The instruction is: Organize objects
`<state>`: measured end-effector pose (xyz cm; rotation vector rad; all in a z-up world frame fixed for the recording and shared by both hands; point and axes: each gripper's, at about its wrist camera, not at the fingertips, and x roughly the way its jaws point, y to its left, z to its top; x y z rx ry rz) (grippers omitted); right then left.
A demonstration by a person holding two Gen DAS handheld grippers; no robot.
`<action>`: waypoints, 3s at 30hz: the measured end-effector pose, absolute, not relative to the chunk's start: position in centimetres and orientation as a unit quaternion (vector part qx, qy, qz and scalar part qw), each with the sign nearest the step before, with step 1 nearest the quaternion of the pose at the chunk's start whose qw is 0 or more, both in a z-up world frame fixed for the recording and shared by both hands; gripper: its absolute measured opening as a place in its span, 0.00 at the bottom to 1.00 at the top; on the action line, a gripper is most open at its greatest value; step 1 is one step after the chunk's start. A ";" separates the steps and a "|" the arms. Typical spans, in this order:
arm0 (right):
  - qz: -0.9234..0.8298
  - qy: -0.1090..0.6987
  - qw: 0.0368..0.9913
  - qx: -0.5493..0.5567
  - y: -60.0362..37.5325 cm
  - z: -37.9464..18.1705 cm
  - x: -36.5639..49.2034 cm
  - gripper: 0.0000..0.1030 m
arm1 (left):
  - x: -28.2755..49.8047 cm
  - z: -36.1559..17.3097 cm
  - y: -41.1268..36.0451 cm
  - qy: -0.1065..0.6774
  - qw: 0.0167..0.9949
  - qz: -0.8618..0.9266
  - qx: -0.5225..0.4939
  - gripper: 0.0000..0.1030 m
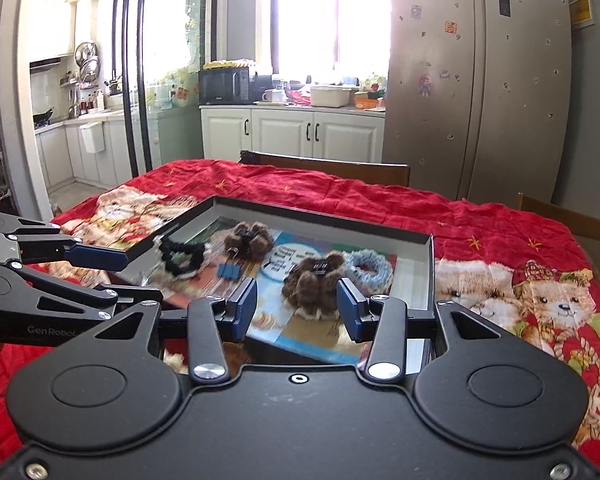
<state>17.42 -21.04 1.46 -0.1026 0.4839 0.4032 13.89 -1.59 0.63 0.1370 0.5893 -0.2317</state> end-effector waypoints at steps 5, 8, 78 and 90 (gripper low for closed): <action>0.206 0.239 0.947 -0.056 -20.2 0.9 15.3 0.41 | 12.0 0.0 -1.9 0.292 0.944 -0.137 0.066 0.64; 0.209 0.241 0.946 -0.051 -19.9 0.4 14.7 0.41 | 11.3 -0.5 -2.2 0.295 0.942 -0.145 0.069 0.64; 0.230 0.251 0.940 -0.041 -19.5 -1.0 12.4 0.18 | 7.3 -0.5 0.2 0.291 0.941 -0.139 0.103 0.19; 0.216 0.247 0.944 -0.022 -21.7 -0.4 11.1 0.18 | 3.9 -1.0 -3.5 0.255 0.932 -0.205 0.155 0.46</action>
